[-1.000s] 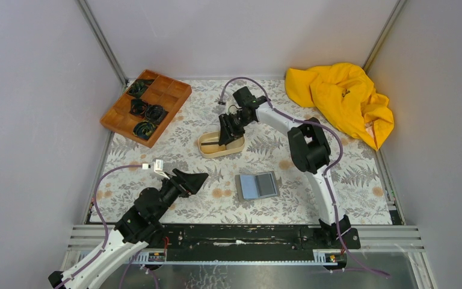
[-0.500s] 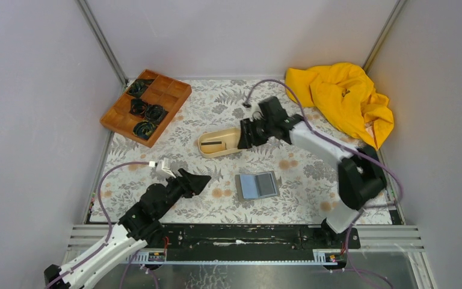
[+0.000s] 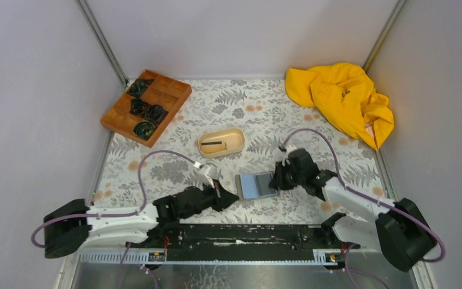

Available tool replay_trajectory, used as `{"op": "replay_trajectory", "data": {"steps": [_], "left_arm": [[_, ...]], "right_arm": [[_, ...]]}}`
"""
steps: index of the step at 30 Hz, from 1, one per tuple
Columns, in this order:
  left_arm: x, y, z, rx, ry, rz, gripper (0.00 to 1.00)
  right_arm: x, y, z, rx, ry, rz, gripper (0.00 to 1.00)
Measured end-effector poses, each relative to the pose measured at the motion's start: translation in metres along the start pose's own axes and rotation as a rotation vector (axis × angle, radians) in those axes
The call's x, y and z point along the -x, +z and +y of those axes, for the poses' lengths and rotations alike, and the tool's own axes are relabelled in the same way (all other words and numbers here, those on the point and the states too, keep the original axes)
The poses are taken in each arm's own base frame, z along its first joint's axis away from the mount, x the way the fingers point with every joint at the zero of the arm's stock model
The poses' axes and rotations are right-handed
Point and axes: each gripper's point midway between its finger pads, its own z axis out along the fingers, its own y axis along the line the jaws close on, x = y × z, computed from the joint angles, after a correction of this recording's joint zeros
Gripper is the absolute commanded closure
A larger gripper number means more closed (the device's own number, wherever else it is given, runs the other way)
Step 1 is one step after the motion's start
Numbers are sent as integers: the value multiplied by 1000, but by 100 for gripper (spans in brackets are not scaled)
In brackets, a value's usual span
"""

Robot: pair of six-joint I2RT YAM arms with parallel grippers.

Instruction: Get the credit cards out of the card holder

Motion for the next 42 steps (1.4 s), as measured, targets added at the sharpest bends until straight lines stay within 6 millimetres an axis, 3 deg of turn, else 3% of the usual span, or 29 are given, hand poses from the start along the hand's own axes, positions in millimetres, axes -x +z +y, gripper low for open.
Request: {"op": "replay_trajectory", "data": {"steps": [2, 4, 10, 15, 21, 27, 33, 42], "left_arm": [[-8, 10, -14, -20, 18, 28, 100], [-12, 21, -24, -41, 20, 34, 100], [-12, 42, -29, -20, 7, 32, 98], [8, 57, -37, -4, -14, -17, 96], [13, 69, -6, 85, -28, -24, 96], [-5, 78, 18, 139, -36, 31, 96], [-21, 84, 30, 162, -49, 70, 97], [-20, 80, 35, 151, -70, 54, 97]], "right_arm": [[-24, 0, -12, -26, 44, 30, 67], [-33, -3, -15, -20, 75, 18, 67], [-25, -10, -12, 7, 105, -80, 69], [-27, -9, -17, -10, 124, -98, 76], [-30, -3, -21, -22, 144, -96, 77], [-31, 2, -23, -27, 152, -87, 77], [-29, 2, -22, -23, 150, -94, 71], [-31, 5, -25, -31, 150, -94, 65]]}}
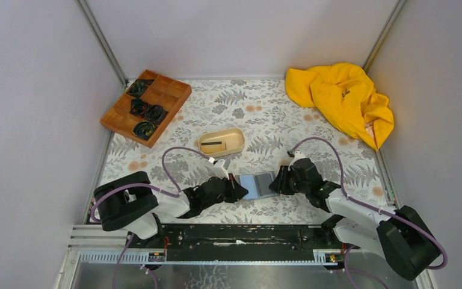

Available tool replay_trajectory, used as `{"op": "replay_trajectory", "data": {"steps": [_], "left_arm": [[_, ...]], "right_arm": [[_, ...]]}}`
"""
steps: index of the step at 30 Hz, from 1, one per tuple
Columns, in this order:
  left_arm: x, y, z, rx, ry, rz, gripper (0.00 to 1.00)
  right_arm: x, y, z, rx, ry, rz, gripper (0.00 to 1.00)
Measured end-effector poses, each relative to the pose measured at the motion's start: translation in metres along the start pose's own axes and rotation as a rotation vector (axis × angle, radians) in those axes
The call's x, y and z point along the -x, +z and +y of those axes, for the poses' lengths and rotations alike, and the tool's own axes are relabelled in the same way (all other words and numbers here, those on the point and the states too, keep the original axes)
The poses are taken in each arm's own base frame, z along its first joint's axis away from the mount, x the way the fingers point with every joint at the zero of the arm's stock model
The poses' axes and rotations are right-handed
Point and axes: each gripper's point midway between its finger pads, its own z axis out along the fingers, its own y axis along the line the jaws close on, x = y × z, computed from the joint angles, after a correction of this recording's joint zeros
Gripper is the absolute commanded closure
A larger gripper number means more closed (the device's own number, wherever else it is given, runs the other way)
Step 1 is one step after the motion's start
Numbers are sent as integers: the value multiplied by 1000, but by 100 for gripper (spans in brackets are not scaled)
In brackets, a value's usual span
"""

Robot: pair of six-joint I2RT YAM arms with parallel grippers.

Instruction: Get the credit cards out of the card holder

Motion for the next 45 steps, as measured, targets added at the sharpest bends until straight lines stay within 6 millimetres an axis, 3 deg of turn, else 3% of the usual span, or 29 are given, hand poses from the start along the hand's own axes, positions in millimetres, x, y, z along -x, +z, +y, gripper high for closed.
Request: {"op": "replay_trajectory", "data": {"steps": [9, 32, 45], "left_arm": [[-12, 0, 16, 28, -35, 20, 98], [-16, 12, 6, -32, -88, 29, 99], [-16, 10, 7, -44, -97, 33, 99]], "right_arm": [[3, 7, 6, 35, -2, -11, 64], [-3, -6, 15, 80, -13, 3, 67], [-6, -5, 9, 48, -11, 12, 66]]}}
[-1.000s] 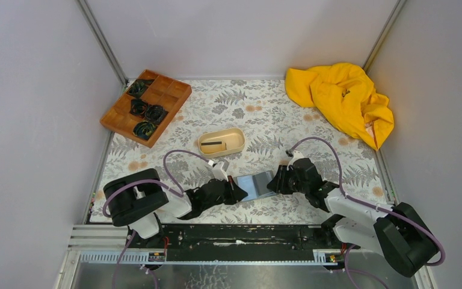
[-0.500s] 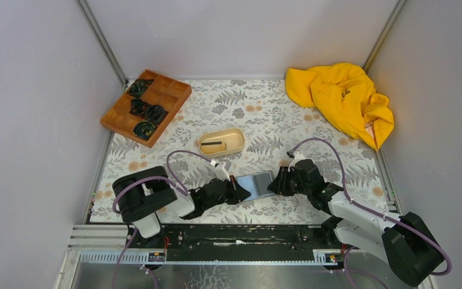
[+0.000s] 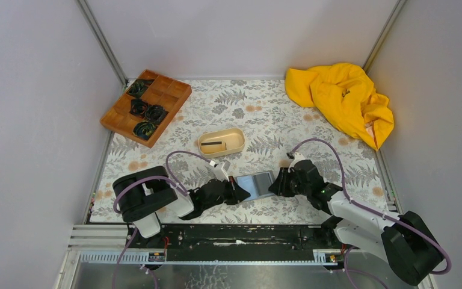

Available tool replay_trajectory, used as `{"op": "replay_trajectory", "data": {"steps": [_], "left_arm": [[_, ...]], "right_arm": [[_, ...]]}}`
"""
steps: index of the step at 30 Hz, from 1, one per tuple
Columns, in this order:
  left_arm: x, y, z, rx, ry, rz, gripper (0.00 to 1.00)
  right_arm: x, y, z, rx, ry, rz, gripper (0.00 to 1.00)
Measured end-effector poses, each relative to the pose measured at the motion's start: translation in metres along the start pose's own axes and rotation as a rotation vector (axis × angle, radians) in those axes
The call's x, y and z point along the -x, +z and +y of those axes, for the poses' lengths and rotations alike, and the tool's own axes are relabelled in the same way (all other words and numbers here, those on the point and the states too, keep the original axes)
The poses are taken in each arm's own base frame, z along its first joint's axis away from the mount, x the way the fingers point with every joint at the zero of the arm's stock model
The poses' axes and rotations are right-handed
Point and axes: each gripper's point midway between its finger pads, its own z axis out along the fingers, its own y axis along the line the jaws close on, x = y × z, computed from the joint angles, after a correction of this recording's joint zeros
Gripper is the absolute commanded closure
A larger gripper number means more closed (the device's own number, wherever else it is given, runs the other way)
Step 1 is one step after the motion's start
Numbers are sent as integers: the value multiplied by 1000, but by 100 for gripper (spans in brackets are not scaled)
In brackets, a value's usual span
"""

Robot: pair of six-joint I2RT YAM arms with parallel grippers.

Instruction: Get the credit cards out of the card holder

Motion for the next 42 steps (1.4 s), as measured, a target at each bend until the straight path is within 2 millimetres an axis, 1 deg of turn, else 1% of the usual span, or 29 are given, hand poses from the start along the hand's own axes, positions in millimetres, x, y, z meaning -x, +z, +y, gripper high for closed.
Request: {"op": "replay_trajectory", "data": {"steps": [6, 14, 21, 26, 33, 37, 38, 42], "left_arm": [[0, -1, 1, -4, -5, -1, 99], [0, -2, 1, -6, -7, 0, 99], [0, -2, 1, -12, -11, 6, 99], [-2, 0, 0, -26, -21, 10, 99], [-2, 1, -1, -37, -28, 13, 99], [-2, 1, -1, -37, -29, 14, 100], [-2, 1, -1, -37, -29, 13, 100], [-1, -6, 3, -23, -28, 6, 100]], "right_arm": [[-4, 3, -4, -17, 3, 17, 66], [0, 7, -1, 0, 0, 7, 66], [-1, 6, 2, 12, -5, 8, 67], [-3, 2, 12, 45, -22, 17, 67], [-5, 3, 26, 73, -43, 37, 67], [-10, 5, 41, 96, -74, 66, 67], [-9, 6, 45, 100, -82, 67, 67], [-5, 9, 64, 122, -114, 68, 57]]}}
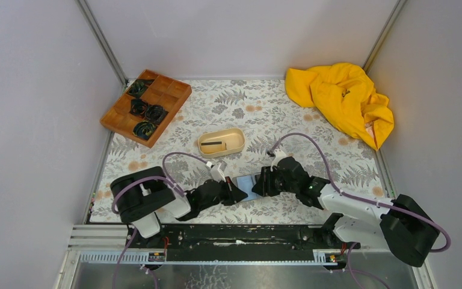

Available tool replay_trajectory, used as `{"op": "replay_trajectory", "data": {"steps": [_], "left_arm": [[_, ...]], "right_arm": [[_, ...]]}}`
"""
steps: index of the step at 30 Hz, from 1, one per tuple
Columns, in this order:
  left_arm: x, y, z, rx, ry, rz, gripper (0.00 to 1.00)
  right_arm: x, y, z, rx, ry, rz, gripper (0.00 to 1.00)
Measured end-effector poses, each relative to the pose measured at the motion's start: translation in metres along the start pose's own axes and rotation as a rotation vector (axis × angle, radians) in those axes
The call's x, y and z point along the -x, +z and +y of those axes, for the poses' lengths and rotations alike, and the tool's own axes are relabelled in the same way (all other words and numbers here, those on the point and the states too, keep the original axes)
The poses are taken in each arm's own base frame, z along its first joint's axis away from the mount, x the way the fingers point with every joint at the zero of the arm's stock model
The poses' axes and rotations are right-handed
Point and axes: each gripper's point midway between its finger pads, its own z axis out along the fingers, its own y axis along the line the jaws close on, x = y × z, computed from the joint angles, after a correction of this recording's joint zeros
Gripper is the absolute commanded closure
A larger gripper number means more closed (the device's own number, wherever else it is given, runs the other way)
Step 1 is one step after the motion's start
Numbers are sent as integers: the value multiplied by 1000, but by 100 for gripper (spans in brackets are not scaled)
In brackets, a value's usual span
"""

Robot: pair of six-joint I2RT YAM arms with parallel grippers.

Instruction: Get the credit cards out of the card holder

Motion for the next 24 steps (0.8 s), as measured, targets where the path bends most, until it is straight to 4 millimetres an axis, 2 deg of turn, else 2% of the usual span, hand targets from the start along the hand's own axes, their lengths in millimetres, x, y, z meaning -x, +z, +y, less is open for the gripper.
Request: {"op": "replay_trajectory", "data": {"steps": [7, 16, 24], "left_arm": [[10, -13, 7, 71, 37, -27, 100], [22, -30, 12, 130, 70, -67, 99], [37, -64, 13, 130, 79, -141, 98]], "right_arm": [[4, 5, 23, 30, -40, 2, 44], [-18, 17, 27, 21, -63, 72, 42], [5, 5, 30, 1, -69, -36, 46]]}}
